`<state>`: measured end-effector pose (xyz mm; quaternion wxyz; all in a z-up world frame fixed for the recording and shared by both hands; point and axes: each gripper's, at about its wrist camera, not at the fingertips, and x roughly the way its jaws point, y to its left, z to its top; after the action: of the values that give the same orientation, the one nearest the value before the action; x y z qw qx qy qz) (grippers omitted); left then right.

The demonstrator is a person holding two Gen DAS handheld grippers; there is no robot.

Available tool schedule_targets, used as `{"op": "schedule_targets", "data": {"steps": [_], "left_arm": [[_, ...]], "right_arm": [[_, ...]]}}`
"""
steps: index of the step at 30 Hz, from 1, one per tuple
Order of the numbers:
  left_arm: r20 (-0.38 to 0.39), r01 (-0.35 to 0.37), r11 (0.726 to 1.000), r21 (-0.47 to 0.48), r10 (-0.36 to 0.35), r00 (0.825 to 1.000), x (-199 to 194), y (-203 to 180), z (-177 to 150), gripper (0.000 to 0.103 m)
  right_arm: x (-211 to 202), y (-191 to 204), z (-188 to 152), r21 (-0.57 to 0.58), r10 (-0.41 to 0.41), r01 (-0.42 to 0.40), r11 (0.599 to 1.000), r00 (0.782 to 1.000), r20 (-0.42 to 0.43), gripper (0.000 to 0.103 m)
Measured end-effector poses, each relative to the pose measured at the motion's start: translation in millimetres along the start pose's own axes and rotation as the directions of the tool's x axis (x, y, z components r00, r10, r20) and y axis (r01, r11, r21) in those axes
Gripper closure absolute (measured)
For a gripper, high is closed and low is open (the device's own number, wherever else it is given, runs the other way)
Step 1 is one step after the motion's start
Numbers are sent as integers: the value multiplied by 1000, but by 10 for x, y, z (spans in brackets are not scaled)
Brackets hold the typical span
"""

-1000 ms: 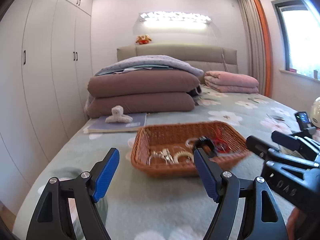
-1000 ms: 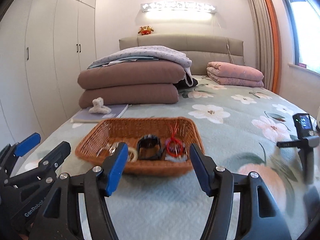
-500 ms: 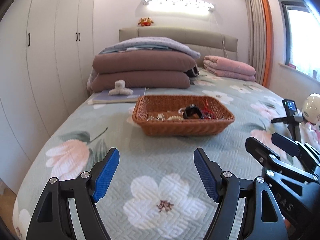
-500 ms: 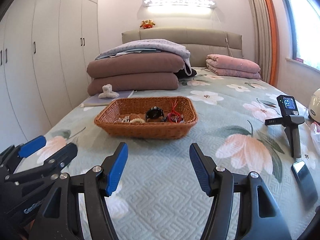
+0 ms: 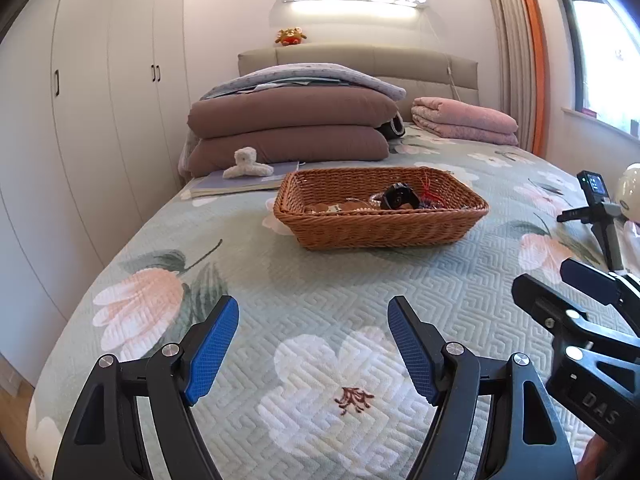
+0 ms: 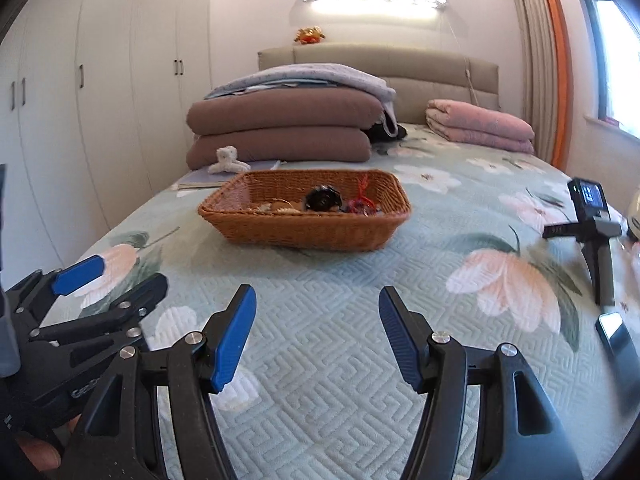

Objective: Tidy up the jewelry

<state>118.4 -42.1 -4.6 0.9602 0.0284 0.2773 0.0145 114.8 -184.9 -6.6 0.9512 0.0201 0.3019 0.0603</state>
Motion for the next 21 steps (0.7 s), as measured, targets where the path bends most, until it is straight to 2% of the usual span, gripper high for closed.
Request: {"op": "schedule_targets", "data": {"steps": [4, 7, 11, 15, 21], "left_arm": [[31, -42, 997, 71, 40, 999, -29, -121, -42, 25], [48, -47, 994, 103, 42, 998, -58, -190, -65, 25], [35, -29, 994, 108, 25, 999, -44, -193, -80, 25], [34, -48, 991, 124, 44, 998, -15, -186, -88, 25], [13, -36, 995, 88, 35, 999, 23, -97, -80, 25]], "right_arm": [[35, 6, -77, -6, -28, 28, 1000, 1000, 1, 37], [59, 11, -106, -12, -34, 34, 999, 999, 0, 37], [85, -49, -108, 3, -39, 39, 999, 999, -4, 37], [122, -84, -121, 12, -40, 41, 999, 999, -16, 37], [133, -93, -130, 9, -43, 43, 999, 999, -17, 37]]}}
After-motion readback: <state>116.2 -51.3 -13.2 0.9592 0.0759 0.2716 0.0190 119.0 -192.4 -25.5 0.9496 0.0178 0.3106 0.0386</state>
